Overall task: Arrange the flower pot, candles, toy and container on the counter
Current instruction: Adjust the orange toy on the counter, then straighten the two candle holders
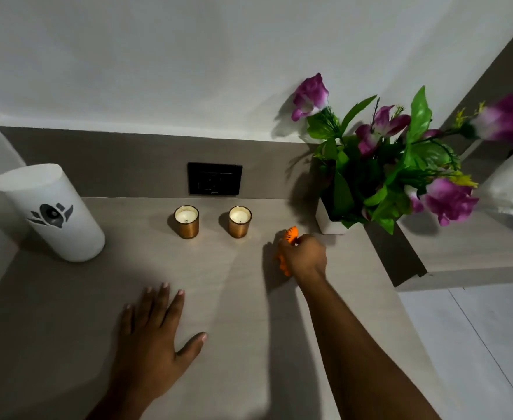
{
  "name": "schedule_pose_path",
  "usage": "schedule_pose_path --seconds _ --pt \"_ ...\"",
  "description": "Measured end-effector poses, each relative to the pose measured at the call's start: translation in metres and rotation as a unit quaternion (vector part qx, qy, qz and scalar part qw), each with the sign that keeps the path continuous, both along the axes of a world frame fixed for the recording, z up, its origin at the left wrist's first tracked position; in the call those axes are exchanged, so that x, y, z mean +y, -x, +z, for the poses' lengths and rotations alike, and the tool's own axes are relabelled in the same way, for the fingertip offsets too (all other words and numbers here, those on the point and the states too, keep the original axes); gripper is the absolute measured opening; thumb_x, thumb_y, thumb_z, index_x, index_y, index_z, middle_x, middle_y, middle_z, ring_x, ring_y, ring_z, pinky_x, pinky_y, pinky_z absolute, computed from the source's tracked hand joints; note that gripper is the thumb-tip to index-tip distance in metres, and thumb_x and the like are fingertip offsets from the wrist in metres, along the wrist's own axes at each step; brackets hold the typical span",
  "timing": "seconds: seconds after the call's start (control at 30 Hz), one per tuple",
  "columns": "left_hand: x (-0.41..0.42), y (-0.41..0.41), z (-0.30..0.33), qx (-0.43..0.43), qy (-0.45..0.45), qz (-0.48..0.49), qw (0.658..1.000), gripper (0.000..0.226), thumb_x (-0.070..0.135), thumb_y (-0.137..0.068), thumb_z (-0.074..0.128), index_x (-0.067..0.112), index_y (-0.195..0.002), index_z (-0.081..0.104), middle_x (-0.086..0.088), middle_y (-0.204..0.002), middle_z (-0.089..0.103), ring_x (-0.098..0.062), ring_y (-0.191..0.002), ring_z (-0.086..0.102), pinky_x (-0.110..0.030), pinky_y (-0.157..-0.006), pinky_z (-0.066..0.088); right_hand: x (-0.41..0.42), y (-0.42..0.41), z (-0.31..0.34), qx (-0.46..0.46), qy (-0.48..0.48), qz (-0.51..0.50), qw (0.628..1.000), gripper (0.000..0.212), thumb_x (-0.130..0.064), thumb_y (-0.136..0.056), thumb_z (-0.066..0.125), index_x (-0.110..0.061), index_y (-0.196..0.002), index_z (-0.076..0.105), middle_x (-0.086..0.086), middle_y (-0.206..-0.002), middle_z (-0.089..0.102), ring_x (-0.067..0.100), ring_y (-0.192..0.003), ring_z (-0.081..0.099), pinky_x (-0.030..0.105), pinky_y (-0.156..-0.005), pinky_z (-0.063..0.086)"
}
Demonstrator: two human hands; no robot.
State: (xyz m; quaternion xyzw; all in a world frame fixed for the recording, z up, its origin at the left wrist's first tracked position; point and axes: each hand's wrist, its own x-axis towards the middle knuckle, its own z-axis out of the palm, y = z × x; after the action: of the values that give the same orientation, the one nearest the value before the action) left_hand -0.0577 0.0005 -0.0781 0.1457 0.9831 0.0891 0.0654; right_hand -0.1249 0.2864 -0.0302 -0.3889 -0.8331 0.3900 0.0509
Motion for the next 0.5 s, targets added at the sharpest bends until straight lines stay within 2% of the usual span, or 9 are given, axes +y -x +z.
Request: schedule_pose_path --seconds 0.07,0.27,0.33,0.4,0.47,0.5 --pt "0.000 0.000 -0.001 0.008 -0.003 0.003 1.000 0.095 0.082 -0.077 0.011 0.023 -0.144 0.042 -0.009 -0.156 0.036 -0.035 -0.144 0.030 -0.059 -0.113 0.026 -0.001 0.007 0.005 0.003 -0.003 -0.012 1.000 0.054 -0.045 -0.098 0.041 -0.007 -0.073 0.071 0.008 -0.064 0.073 0.027 -0.062 0.072 0.038 -0.074 0.062" --pt "-0.002 0.000 -0.008 0.021 -0.013 -0.001 1.000 0.094 0.083 -0.076 0.012 0.026 -0.148 0.034 -0.006 -0.160 0.026 -0.031 -0.149 0.019 -0.056 -0.117 0.016 0.007 0.026 0.013 -0.023 -0.011 0.004 1.000 0.038 -0.034 -0.090 0.052 -0.004 -0.081 0.074 0.015 -0.078 0.075 0.033 -0.076 0.072 0.042 -0.081 0.061" --pt "-0.001 -0.001 -0.008 0.022 -0.021 0.001 1.000 0.093 0.082 -0.077 0.016 0.024 -0.146 0.037 -0.007 -0.159 0.030 -0.032 -0.148 0.022 -0.056 -0.116 0.018 0.003 0.024 0.018 -0.025 -0.069 0.002 0.997 0.038 -0.040 -0.090 0.059 -0.005 -0.097 0.072 0.017 -0.103 0.072 0.034 -0.093 0.069 0.039 -0.088 0.057" --pt "0.003 0.004 -0.005 0.029 -0.056 0.016 0.998 0.091 0.080 -0.078 0.028 0.018 -0.142 0.044 -0.011 -0.153 0.042 -0.034 -0.143 0.034 -0.055 -0.113 0.026 -0.015 0.020 0.022 0.041 -0.138 0.011 0.989 0.048 -0.043 -0.090 0.066 -0.005 -0.119 0.063 0.017 -0.124 0.059 0.034 -0.109 0.060 0.037 -0.093 0.048" --pt "0.013 0.023 -0.001 0.032 -0.139 0.063 0.988 0.084 0.067 -0.080 0.051 0.012 -0.142 0.042 -0.015 -0.148 0.047 -0.034 -0.138 0.041 -0.050 -0.111 0.035 -0.044 0.020 0.021 0.131 -0.141 0.075 0.978 0.056 -0.037 -0.089 0.070 -0.006 -0.133 0.055 0.017 -0.129 0.055 0.032 -0.116 0.055 0.034 -0.099 0.039" --pt "0.020 0.038 0.003 0.020 -0.190 0.104 0.976 0.081 0.057 -0.081 0.061 0.011 -0.144 0.039 -0.016 -0.148 0.046 -0.033 -0.137 0.041 -0.048 -0.111 0.038 -0.059 0.023 0.017 0.146 -0.113 0.101 0.978 0.059 -0.034 -0.087 0.072 -0.007 -0.136 0.052 0.016 -0.130 0.055 0.031 -0.118 0.055 0.033 -0.102 0.036"
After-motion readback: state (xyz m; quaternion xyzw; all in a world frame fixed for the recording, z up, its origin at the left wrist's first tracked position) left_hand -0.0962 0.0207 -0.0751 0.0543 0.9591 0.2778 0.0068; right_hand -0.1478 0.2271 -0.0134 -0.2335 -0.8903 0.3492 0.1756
